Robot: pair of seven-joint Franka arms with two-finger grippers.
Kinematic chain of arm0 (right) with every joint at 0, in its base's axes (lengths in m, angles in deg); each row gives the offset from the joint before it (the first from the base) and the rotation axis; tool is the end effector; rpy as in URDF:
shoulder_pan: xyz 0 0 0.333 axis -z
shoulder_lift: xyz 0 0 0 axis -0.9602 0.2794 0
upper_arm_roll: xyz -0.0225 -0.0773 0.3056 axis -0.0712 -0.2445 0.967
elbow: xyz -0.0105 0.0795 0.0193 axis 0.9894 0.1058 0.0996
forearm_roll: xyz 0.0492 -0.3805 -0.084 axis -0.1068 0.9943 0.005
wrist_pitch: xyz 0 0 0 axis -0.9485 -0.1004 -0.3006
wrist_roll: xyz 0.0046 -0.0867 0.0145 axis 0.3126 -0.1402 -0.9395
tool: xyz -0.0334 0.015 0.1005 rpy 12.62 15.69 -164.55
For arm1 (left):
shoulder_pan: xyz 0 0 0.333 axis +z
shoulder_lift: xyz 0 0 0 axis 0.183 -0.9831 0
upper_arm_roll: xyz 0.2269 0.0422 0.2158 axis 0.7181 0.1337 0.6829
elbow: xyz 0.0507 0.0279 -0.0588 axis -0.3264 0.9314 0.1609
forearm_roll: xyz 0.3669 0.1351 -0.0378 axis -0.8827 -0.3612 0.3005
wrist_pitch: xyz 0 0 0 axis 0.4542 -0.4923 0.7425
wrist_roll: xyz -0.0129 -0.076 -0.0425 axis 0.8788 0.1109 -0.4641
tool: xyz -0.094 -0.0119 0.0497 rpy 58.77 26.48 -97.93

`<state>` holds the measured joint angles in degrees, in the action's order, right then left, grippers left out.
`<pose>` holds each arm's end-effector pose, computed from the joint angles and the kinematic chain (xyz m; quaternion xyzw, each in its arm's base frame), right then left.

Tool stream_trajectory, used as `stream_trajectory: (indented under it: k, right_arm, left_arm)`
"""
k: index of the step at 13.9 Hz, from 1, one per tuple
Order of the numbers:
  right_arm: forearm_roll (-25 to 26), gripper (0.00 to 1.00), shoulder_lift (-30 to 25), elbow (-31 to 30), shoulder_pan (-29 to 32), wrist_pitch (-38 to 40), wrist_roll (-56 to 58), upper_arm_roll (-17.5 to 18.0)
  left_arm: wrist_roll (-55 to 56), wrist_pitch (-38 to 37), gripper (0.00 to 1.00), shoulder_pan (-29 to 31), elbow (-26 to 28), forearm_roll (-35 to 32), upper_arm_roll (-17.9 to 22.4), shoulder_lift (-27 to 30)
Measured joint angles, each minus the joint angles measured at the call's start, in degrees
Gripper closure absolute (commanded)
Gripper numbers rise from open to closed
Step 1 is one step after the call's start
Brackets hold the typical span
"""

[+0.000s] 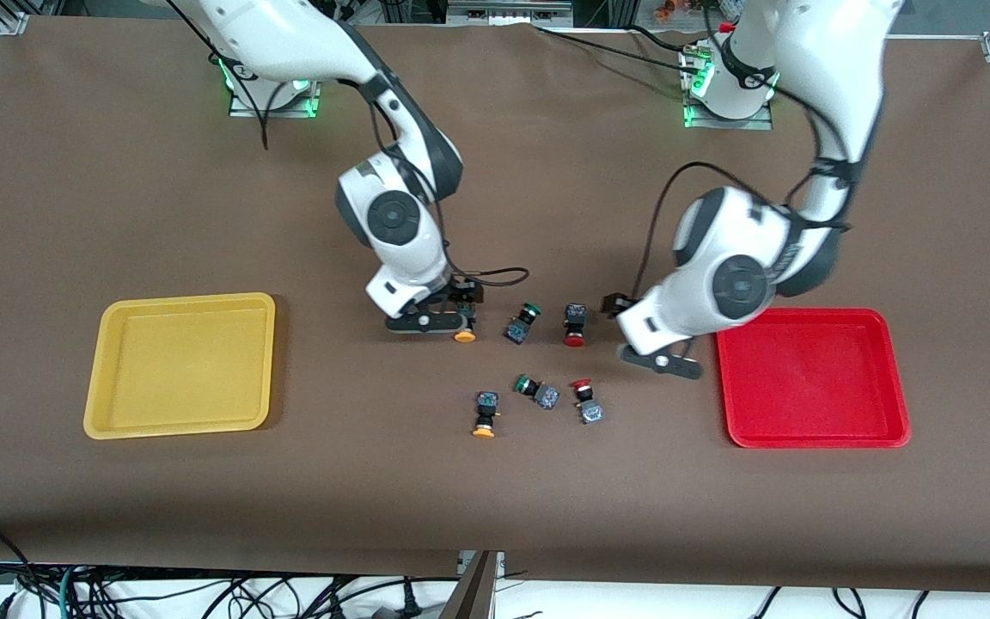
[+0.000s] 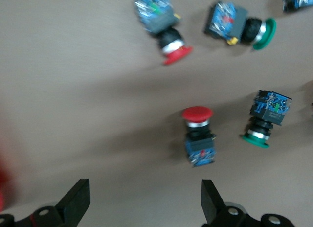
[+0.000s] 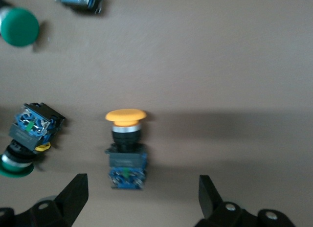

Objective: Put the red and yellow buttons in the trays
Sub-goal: 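Carry the yellow button with the right gripper while the left gripper carries red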

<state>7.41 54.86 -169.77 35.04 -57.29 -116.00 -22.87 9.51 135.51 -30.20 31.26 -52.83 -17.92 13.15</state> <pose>0.5431 0.4384 0.2180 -0.9990 -0.0048 -0.0101 0.0423 0.6117 -0.2836 0.2710 0.9873 -0.1142 -0.0912 0.0621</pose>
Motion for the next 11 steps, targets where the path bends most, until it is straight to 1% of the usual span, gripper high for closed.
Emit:
stream_trajectory:
  k: [2, 3, 4, 5, 6, 8, 9, 10, 11]
  right_arm:
    - [0.03, 0.01, 2.51, 1.66, -1.09, -0.89, -0.63, -0.08]
    - [0.03, 0.03, 2.77, 2.09, -1.10, -0.87, -0.69, -0.18]
    - [0.03, 0.15, 2.82, 2.23, -1.07, -0.88, -0.73, -0.33]
    - [0.03, 0.34, 2.90, 2.24, -1.07, -1.08, -0.73, -0.39]
    - [0.04, 0.47, 3.04, 2.24, -1.09, -1.67, -0.73, -0.39]
    - [0.06, 0.70, 3.52, 2.24, -1.09, -2.54, -0.73, -0.40]
    - [0.06, 0.73, 3.83, 2.24, -1.09, -2.83, -0.73, -0.40]
    - [0.07, 0.79, 4.06, 2.24, -1.09, -3.03, -0.73, -0.41]
    - [0.07, 0.90, 4.13, 2.25, -1.09, -3.07, -0.73, -0.42]
  left_arm:
    - [1.68, 4.29, 0.00, -1.89, 1.58, -0.02, 0.05, -2.24]
    - [2.92, 5.97, 0.00, -2.55, 2.29, -0.02, 0.04, -3.09]
    - [4.53, 7.25, 0.00, -3.37, 2.79, -0.06, 0.07, -3.79]
    - [6.17, 8.70, 0.00, -4.41, 3.41, -0.48, 0.09, -4.36]
    - [8.08, 10.67, 0.00, -5.41, 4.08, -1.58, 0.12, -4.96]
    - [11.03, 14.41, 0.00, -6.64, 5.29, -3.27, 0.14, -6.15]
    - [11.27, 15.02, 0.01, -6.84, 5.36, -3.41, 0.15, -6.57]
    - [11.29, 15.26, 0.21, -6.89, 5.41, -3.43, 0.16, -6.71]
    - [11.29, 15.35, 0.56, -6.90, 5.42, -3.47, 0.16, -6.70]
